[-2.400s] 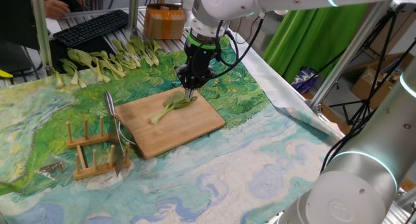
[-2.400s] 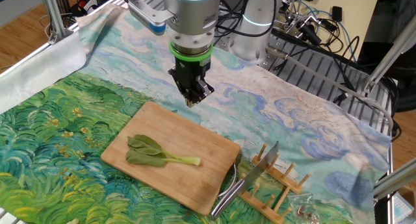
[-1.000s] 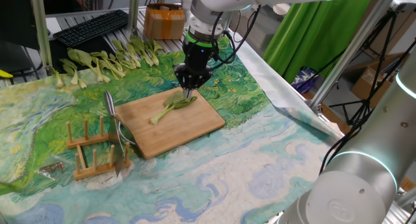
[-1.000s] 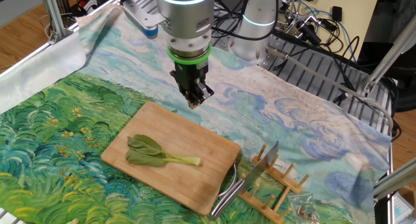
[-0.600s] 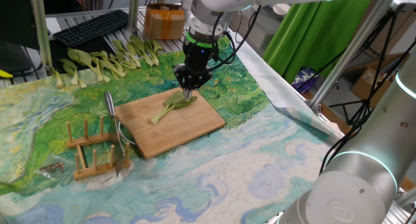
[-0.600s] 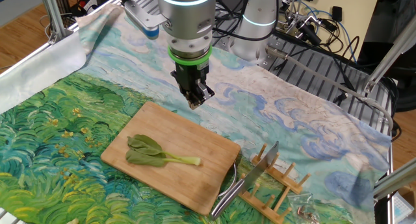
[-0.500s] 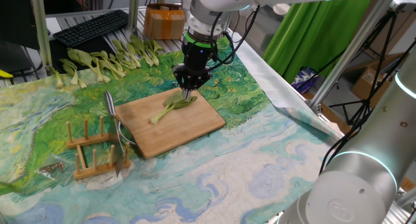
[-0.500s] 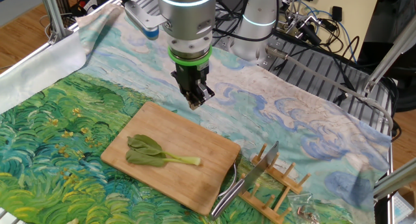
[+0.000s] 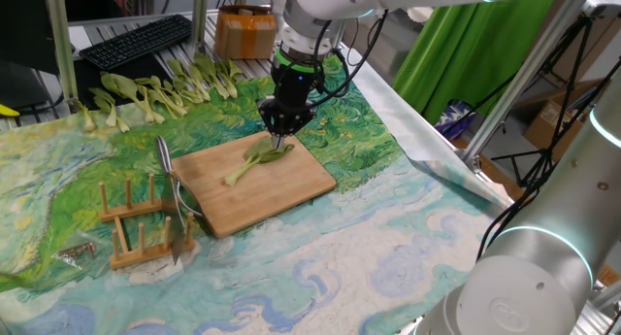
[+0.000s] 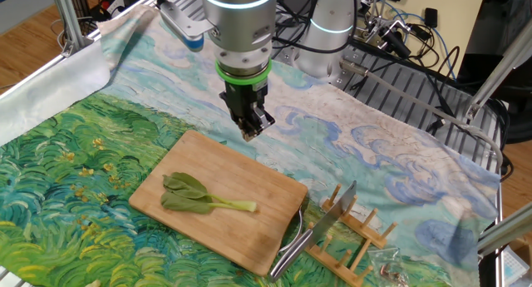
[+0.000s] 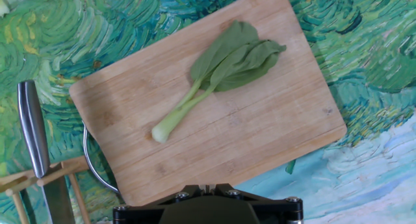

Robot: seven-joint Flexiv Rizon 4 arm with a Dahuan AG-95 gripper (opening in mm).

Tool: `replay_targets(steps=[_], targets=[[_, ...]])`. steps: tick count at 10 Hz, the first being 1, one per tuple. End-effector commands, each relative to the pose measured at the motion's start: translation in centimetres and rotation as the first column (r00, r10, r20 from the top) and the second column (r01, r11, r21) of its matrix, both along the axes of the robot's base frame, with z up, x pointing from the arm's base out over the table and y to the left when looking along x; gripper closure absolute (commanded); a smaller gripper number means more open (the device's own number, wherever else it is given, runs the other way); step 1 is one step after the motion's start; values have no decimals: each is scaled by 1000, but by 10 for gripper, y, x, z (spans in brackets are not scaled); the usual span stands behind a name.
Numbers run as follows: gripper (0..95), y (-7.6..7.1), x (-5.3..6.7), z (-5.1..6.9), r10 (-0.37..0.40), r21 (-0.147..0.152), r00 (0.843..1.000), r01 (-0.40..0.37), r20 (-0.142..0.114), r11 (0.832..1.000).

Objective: Chop the pakchoi

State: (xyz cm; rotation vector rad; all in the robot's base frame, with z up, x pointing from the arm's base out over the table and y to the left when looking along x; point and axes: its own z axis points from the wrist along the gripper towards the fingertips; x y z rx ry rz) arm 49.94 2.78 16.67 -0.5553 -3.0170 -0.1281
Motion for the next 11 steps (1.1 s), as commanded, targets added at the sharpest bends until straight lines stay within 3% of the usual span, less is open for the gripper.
replay_targets(steps=[1, 8, 11], targets=[[950, 0, 1, 0, -4, 0, 1000, 4, -2, 1000], [950, 4, 1, 0, 6, 6, 1000, -6, 3, 1000], [950, 14, 0, -3, -18, 3, 1000, 18, 3, 1000]])
